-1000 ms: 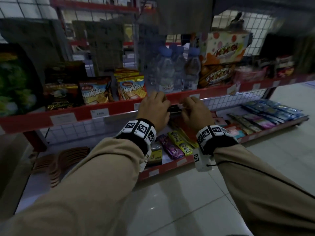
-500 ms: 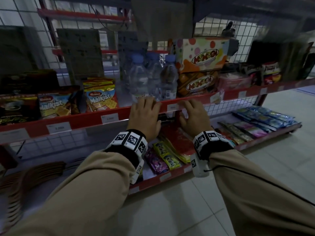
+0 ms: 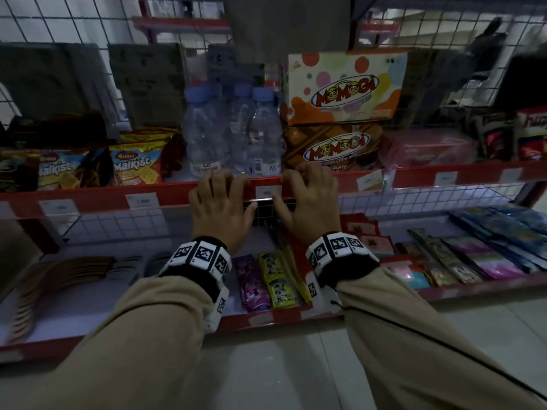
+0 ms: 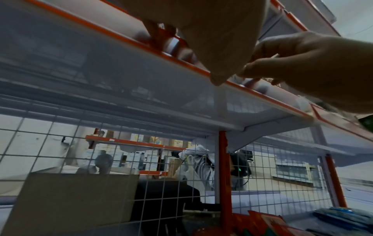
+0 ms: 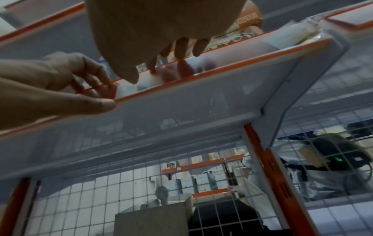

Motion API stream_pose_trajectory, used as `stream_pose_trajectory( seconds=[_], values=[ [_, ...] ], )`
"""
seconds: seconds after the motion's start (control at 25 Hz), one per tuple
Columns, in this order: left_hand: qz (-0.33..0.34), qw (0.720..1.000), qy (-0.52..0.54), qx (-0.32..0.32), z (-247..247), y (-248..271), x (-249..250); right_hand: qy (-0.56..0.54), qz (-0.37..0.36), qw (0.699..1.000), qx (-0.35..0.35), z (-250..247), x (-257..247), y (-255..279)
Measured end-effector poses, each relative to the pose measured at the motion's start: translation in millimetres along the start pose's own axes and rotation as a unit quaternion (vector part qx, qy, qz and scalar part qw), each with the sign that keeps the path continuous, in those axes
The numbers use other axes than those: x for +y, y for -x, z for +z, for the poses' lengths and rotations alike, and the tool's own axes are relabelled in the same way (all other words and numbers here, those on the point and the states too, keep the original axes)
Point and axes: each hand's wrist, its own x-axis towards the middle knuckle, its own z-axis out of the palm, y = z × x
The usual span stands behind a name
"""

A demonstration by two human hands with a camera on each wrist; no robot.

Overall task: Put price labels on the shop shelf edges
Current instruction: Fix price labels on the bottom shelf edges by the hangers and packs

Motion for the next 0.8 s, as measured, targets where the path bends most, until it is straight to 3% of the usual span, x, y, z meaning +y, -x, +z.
stream_pose_trajectory(
  seconds=[0.28, 0.44, 0.64, 0.8],
  values=[
    [0.008, 0.999, -0.029, -0.043, -20.7, 10.1, 7.0, 0.021, -0.011, 0.998, -0.051, -4.2, 1.1, -8.3],
    [0.018, 0.997, 0.008, -0.076, -33.8, 4.5, 10.9, -0.026, -0.031, 0.997, -0.071, -6.3, 1.4, -12.1],
    [0.049, 0.995, 0.041, -0.079, -39.6, -9.2, 6.2, -0.079, -0.096, 0.991, -0.053, -6.4, -10.5, -13.7],
    [0.062, 0.994, 0.064, -0.066, -37.0, -9.0, 0.4, -0.074, -0.082, 0.992, -0.058, -8.2, -18.6, -14.9]
  ],
)
